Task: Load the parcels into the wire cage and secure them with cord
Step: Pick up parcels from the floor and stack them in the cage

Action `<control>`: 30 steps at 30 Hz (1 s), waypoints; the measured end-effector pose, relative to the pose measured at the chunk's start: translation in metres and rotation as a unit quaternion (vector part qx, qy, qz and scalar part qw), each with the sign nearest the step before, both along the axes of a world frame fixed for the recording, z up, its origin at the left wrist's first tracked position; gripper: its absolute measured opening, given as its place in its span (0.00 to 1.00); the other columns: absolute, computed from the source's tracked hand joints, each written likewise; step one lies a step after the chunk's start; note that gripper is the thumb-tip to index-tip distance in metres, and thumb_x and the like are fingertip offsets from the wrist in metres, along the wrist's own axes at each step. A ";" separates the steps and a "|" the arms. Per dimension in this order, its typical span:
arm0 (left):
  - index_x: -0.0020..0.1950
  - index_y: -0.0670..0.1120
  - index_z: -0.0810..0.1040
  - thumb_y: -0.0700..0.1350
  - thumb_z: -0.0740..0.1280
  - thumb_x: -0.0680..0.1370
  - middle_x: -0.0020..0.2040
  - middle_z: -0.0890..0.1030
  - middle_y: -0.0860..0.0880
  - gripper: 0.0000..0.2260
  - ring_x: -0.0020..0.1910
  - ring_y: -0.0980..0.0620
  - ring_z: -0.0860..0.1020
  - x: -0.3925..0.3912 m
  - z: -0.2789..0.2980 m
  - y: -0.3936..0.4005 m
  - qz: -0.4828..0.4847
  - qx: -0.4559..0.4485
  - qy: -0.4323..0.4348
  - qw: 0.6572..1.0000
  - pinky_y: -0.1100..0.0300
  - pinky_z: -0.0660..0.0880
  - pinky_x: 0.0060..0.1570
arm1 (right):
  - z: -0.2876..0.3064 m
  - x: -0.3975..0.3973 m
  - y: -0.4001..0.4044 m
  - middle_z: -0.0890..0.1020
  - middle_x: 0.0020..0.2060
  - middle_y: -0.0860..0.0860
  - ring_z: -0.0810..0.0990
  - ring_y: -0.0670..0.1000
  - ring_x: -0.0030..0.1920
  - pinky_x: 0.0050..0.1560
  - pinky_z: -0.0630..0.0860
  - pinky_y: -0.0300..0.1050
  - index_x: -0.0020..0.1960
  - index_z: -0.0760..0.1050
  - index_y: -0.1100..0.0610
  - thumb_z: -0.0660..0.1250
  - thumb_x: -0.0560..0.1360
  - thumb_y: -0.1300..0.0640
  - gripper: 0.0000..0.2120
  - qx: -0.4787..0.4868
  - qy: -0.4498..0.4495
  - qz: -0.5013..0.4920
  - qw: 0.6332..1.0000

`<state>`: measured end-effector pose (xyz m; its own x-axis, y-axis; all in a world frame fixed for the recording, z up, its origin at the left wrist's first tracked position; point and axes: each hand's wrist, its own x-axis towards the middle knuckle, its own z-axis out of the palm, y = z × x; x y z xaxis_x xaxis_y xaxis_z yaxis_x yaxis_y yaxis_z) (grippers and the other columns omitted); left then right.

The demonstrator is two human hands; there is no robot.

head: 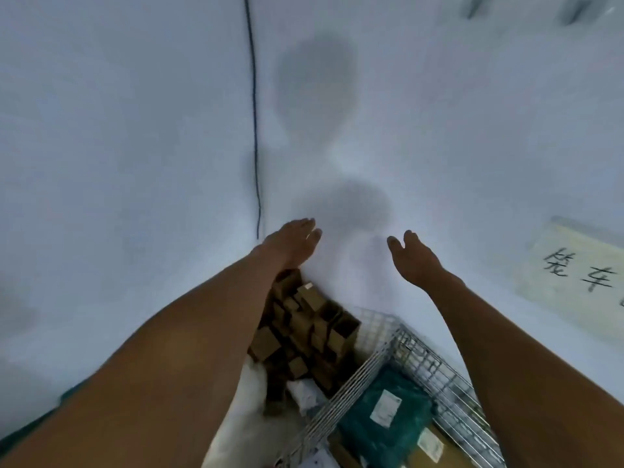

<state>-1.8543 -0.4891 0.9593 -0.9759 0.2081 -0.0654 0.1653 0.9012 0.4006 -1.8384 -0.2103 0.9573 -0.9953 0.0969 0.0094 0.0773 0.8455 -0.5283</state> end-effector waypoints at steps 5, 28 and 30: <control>0.83 0.47 0.54 0.60 0.46 0.86 0.84 0.54 0.50 0.29 0.83 0.50 0.52 0.063 -0.018 -0.185 0.171 0.023 0.012 0.985 0.48 0.50 0.80 | -0.016 -0.011 -0.160 0.52 0.82 0.56 0.52 0.55 0.82 0.79 0.49 0.51 0.82 0.49 0.61 0.51 0.84 0.39 0.36 -0.007 -0.051 0.141 0.989; 0.81 0.39 0.60 0.52 0.49 0.87 0.81 0.61 0.39 0.25 0.80 0.41 0.60 0.263 -0.285 -0.670 0.558 0.140 -0.112 0.810 0.49 0.56 0.78 | -0.252 -0.004 -0.742 0.55 0.81 0.58 0.55 0.57 0.81 0.78 0.53 0.51 0.81 0.52 0.61 0.50 0.85 0.42 0.32 0.099 -0.197 0.436 0.872; 0.79 0.38 0.62 0.49 0.50 0.87 0.80 0.62 0.37 0.23 0.79 0.39 0.60 0.261 -0.328 -0.675 0.563 0.140 -0.152 0.800 0.46 0.57 0.79 | -0.294 -0.020 -0.763 0.62 0.78 0.61 0.61 0.60 0.78 0.74 0.60 0.52 0.78 0.58 0.62 0.51 0.85 0.44 0.29 0.113 -0.207 0.449 0.862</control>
